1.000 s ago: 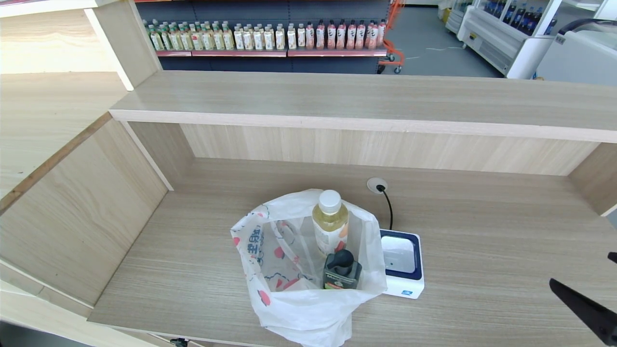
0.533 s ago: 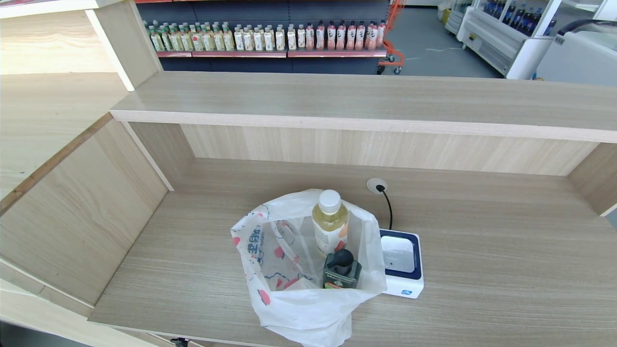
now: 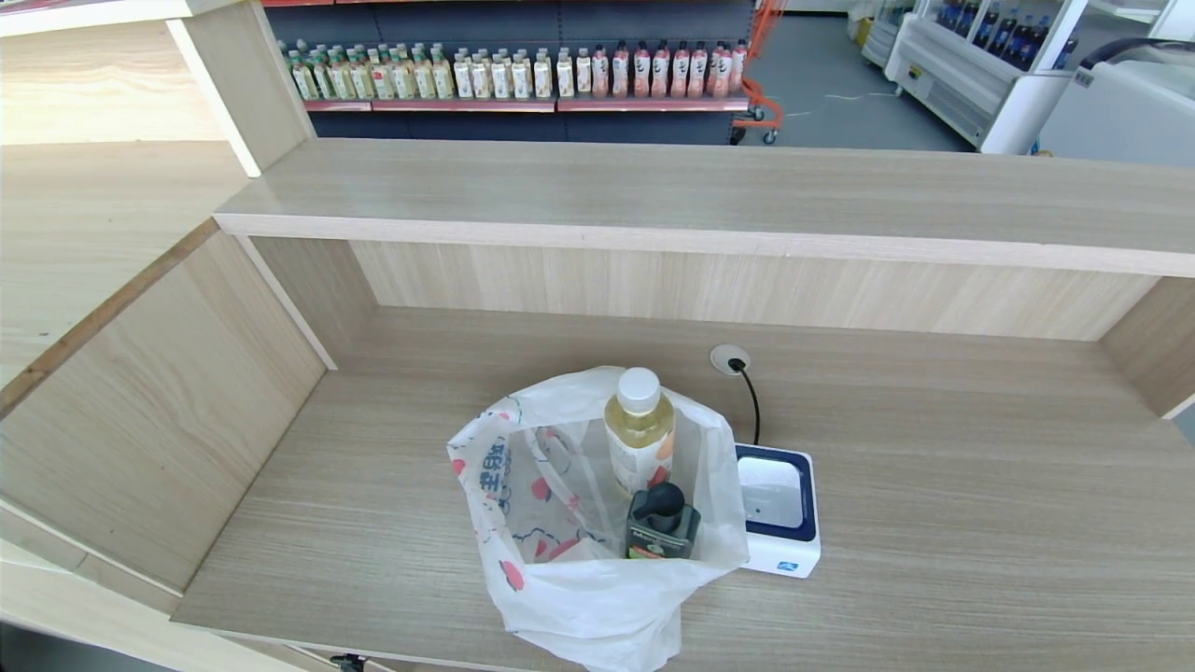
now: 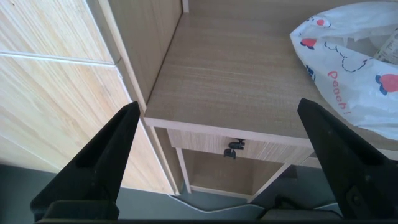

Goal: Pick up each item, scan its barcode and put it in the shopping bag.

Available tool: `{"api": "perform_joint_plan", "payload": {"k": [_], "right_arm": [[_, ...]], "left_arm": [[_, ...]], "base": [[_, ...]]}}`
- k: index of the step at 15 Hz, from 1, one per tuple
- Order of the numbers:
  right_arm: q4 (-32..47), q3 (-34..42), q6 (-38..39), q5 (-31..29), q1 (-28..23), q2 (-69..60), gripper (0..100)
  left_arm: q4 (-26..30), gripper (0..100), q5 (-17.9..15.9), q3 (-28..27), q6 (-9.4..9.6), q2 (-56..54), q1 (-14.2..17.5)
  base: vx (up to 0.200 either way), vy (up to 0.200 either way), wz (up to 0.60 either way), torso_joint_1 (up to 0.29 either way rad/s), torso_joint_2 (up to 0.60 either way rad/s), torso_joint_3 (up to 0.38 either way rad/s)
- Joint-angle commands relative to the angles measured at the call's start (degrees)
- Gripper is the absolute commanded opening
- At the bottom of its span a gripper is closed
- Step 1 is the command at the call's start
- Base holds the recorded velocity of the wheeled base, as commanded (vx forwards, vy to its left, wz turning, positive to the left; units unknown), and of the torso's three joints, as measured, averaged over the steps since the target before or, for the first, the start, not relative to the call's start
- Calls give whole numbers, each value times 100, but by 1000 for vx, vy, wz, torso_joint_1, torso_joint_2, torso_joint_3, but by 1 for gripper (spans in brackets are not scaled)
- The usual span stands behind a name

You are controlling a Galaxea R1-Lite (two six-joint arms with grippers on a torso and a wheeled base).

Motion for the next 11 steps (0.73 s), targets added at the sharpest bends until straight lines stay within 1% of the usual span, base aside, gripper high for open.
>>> {"api": "perform_joint_plan", "payload": {"k": [1,11], "right_arm": [[52,1,49,4,-2,-29,100],[61,1,75,-13,-2,-29,100]], "left_arm": [[-1,100,1,0,-1,-2,4],[-1,100,1,0,-1,-2,4]], "base": [[0,0,0,0,0,0],[0,0,0,0,0,0]]}}
